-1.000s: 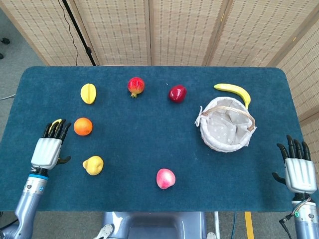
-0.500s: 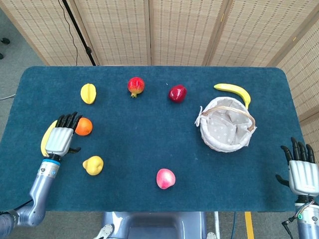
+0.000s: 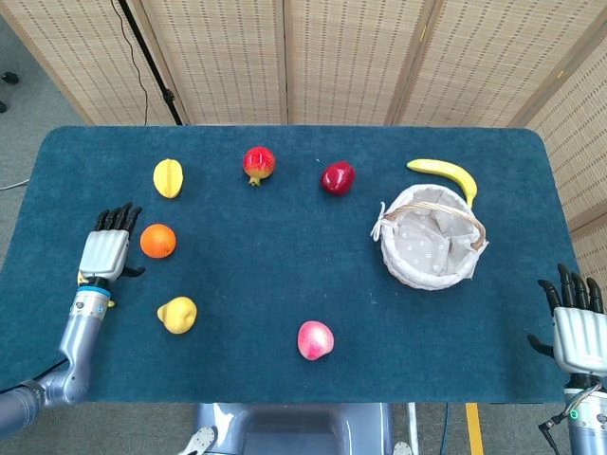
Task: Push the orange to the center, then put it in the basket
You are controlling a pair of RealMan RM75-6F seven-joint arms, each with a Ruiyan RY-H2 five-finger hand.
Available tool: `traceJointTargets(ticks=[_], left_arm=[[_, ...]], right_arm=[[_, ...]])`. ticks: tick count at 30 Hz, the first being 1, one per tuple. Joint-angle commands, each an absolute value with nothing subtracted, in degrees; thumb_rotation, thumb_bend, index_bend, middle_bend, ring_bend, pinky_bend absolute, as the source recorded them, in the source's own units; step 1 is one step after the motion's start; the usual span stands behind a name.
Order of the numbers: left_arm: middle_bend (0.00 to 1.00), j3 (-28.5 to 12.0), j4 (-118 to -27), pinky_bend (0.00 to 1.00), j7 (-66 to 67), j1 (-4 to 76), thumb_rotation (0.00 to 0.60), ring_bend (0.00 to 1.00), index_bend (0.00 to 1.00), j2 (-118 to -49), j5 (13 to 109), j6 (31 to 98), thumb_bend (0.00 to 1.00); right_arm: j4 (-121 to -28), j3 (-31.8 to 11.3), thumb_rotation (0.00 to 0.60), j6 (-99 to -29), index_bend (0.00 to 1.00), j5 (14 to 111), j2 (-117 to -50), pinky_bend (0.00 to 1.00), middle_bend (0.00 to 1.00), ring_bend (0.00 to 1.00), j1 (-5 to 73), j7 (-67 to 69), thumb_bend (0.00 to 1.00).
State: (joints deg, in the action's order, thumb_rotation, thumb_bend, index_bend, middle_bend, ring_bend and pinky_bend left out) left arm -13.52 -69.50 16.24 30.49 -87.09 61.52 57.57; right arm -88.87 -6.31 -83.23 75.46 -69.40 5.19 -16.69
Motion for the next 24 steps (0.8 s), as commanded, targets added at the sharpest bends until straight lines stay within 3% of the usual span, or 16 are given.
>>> traceJointTargets(ticks=[1, 14, 18, 22, 24], left_arm=[[0.00, -13.61, -66.23, 0.00, 14.58, 31.71, 0.600, 0.00, 0.00, -89.13, 60.96, 55.62, 0.00], [0.00, -13.07, -51.94, 0.00, 6.71, 35.36, 0.600, 0.00, 0.03, -97.91, 63.89, 52.03, 0.00], [0.04, -12.90, -47.45, 0.08, 4.18, 35.62, 0.600, 0.06, 0.15, -100.93, 65.70, 54.01, 0.00], [0.28, -12.72, -42.82, 0.33, 1.85, 35.41, 0.600, 0.28, 0.42, -104.17, 67.72, 57.73, 0.04], [0.39, -12.60, -39.90, 0.42, -0.41, 35.11, 0.600, 0.38, 0.54, -106.23, 68.96, 60.11, 0.13]], right_arm=[[-89.05, -6.10, 0.600, -83.26, 0.19, 75.63, -69.34, 0.01, 0.01, 0.01, 5.03, -16.53, 0.00], [-89.44, -5.38, 0.600, -83.32, 0.19, 75.56, -69.40, 0.01, 0.01, 0.01, 4.20, -16.72, 0.00], [-89.46, -5.30, 0.600, -83.17, 0.20, 75.61, -69.54, 0.01, 0.01, 0.02, 4.17, -16.70, 0.00], [-89.48, -5.34, 0.600, -83.07, 0.20, 75.57, -69.59, 0.01, 0.01, 0.02, 4.20, -16.78, 0.00], [-89.55, -5.29, 0.600, -82.70, 0.20, 75.50, -69.61, 0.01, 0.01, 0.02, 4.27, -16.57, 0.00]])
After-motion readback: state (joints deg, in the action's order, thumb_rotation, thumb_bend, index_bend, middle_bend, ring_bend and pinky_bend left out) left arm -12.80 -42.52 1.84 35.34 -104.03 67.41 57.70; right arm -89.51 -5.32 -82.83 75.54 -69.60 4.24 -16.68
